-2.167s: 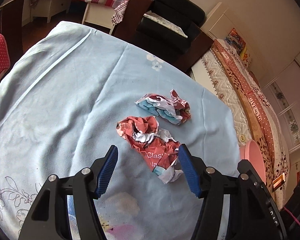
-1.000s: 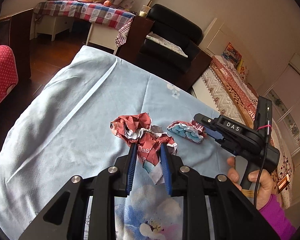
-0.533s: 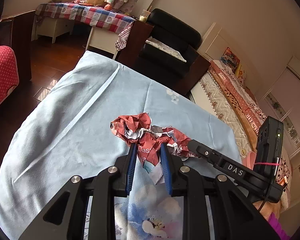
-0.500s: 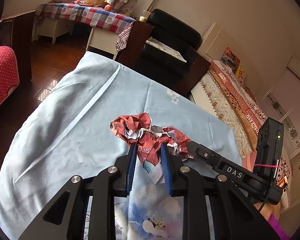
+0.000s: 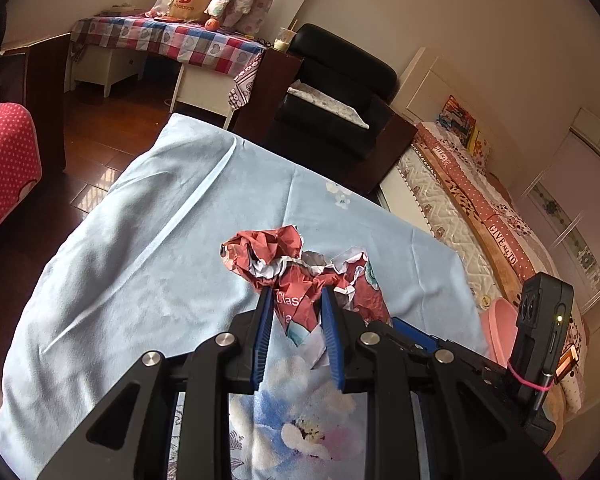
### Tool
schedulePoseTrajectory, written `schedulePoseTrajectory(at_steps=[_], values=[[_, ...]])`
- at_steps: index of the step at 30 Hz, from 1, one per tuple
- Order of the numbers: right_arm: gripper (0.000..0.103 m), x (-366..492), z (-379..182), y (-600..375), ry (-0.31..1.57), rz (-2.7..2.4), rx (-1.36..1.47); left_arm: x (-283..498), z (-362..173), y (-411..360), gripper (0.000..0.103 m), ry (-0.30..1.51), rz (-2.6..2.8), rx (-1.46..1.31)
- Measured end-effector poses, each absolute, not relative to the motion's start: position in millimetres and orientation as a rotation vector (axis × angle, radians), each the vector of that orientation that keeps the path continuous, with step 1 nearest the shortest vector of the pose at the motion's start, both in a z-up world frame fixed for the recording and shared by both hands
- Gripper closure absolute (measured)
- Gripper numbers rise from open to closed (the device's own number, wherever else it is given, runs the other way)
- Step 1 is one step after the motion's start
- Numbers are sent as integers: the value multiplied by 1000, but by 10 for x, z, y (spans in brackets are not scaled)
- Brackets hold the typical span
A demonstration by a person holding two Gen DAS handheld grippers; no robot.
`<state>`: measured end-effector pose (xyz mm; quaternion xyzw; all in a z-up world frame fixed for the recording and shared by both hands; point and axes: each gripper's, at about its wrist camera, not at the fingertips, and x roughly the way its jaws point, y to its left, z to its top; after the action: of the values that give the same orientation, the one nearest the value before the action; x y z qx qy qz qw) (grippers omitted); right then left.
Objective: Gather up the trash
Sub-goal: 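Lift both red wrappers off the table with both grippers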
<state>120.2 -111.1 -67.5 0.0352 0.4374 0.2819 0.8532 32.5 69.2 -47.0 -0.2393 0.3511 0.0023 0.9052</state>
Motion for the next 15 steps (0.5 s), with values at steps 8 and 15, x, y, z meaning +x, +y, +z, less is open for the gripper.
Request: schedulePoseTrajectory(at_steps=[8, 15], values=[[75, 884, -425, -1353, 849, 536, 75, 267, -376, 523, 79, 721, -14, -450], [75, 624, -241, -1656, 804, 464, 110, 218, -308, 232, 79, 723, -51, -384]])
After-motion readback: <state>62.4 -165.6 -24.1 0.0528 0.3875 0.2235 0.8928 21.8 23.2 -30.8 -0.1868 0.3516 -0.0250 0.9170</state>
